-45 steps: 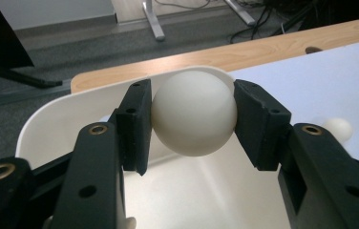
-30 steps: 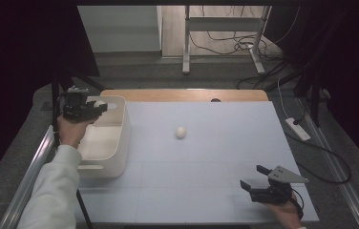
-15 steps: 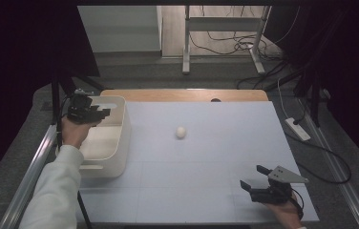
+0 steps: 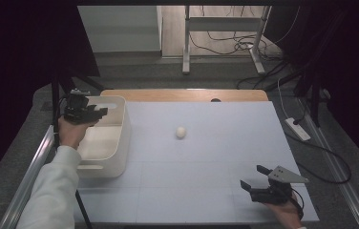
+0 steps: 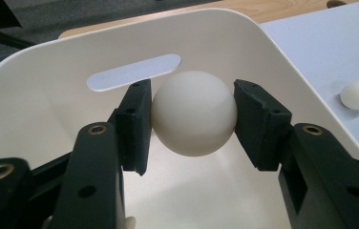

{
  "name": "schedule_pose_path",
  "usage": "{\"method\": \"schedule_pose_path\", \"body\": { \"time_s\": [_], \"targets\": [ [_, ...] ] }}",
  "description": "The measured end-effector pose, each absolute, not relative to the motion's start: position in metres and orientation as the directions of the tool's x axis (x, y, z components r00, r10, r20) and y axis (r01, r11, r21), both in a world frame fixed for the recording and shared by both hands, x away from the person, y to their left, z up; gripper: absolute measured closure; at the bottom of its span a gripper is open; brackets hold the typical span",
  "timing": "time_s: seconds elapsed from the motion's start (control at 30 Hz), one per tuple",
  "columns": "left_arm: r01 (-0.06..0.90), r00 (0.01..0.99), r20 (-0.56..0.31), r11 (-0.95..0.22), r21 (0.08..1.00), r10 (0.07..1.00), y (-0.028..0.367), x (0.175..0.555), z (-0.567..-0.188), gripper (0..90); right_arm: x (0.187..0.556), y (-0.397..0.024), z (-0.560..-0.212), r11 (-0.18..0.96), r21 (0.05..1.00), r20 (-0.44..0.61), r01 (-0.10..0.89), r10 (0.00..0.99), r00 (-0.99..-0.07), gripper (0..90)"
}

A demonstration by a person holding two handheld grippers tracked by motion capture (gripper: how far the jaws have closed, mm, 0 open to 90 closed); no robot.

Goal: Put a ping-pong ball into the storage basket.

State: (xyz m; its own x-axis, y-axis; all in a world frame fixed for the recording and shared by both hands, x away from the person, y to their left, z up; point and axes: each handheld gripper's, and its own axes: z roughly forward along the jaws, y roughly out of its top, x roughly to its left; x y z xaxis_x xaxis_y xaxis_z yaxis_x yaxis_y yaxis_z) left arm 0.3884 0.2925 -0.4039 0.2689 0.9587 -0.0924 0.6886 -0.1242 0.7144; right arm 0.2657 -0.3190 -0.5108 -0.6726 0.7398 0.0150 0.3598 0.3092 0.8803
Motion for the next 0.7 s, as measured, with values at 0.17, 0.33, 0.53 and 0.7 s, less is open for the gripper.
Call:
{"method": "schedule_pose_path", "body": {
  "time_s": [0.17, 0.33, 0.53, 0.7],
  "targets": [
    [0.668, 0.246, -0.111, -0.086, 0.739, 0.963, 0.294, 0.387, -0.401, 32.4, 0.266, -0.319, -0.511, 0.31, 0.88, 0.014, 0.359, 0.74, -0.672, 11.7],
    [0.638, 0.267, -0.156, -0.053, 0.768, 0.951, 0.292, 0.38, -0.394, 17.0, 0.266, -0.319, -0.511, 0.31, 0.88, 0.014, 0.359, 0.74, -0.672, 11.6],
    [0.598, 0.33, -0.179, -0.058, 0.8, 0.927, 0.288, 0.371, -0.386, 15.8, 0.266, -0.32, -0.51, 0.307, 0.882, 0.012, 0.358, 0.744, -0.668, 11.7],
    [0.563, 0.376, -0.196, -0.056, 0.825, 0.906, 0.282, 0.363, -0.381, 15.2, 0.267, -0.32, -0.51, 0.303, 0.882, 0.016, 0.36, 0.744, -0.667, 11.7]
  ]
}}
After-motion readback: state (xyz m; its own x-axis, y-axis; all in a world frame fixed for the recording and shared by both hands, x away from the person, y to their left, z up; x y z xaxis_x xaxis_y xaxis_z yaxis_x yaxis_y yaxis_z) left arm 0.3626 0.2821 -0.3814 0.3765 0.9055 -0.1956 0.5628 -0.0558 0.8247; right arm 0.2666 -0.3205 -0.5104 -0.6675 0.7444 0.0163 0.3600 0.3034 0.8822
